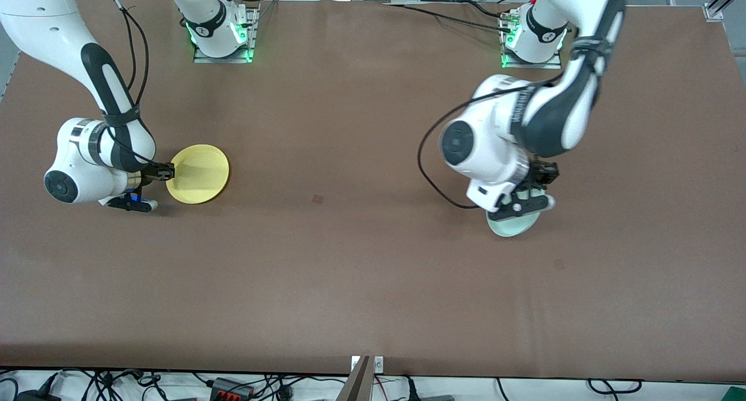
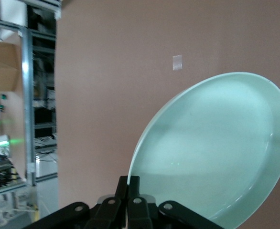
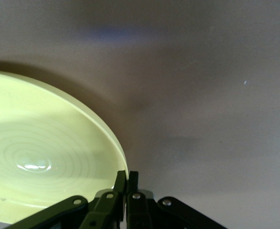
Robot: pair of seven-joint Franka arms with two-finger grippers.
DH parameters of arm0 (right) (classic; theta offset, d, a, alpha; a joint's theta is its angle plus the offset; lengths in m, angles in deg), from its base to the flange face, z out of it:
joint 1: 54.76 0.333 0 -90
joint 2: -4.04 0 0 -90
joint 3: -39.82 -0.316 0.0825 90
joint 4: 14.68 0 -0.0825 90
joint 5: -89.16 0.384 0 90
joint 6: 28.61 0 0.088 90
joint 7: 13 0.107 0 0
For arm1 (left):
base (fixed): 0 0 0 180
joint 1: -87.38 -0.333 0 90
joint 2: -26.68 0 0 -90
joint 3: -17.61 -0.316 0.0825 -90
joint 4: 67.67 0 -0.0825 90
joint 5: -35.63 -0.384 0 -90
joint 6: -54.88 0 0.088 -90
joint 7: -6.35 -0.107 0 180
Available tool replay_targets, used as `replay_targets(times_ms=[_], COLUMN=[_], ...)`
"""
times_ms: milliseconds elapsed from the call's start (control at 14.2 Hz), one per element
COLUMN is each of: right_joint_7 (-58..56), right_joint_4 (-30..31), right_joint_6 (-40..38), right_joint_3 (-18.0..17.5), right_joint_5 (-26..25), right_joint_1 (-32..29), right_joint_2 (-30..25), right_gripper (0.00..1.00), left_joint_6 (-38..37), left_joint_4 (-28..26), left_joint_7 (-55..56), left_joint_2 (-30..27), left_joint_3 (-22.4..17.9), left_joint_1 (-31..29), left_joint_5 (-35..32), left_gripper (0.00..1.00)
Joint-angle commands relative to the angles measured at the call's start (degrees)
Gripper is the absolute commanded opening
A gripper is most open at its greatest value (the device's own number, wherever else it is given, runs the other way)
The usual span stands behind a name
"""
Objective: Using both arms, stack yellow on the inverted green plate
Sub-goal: 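Flip the green plate with the left gripper while the right gripper tilts yellow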
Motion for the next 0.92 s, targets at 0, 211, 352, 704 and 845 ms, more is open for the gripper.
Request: replay_targets(times_ms=[0, 211, 352, 704, 845], right_joint_7=[-0.3, -0.3, -0.4, -0.6, -0.9], right_joint_4=[-0.7, -3.4, -5.2, -8.7, -13.3], right_joint_6=[0.2, 0.2, 0.2, -5.6, -10.6], right_joint_3=[-0.5, -0.5, -0.5, -0.6, -0.6], right_joint_5=[0.4, 0.5, 0.6, 0.6, 0.8], right_joint_1=[-0.5, -0.7, -1.7, -1.6, -1.7], right_joint_2=[0.3, 0.2, 0.0, -2.8, -2.8], right_gripper=[0.00, 0.00, 0.00, 0.00, 0.00], left_joint_6=[-2.0, -2.0, -1.9, -1.9, -1.7], left_joint_4=[1.7, 1.8, 1.8, 1.8, 1.8], left_joint_7=[5.0, 11.5, 15.1, 19.9, 23.0], left_joint_2=[3.3, 6.5, 7.9, 10.1, 11.4], left_joint_3=[-0.9, -1.2, -1.0, -1.0, -1.0], left_joint_1=[5.2, 9.3, 10.0, 13.4, 13.8], left_joint_5=[-4.6, -6.7, -7.1, -7.1, -7.1], left_gripper=[0.01, 0.01, 0.01, 0.01, 0.01])
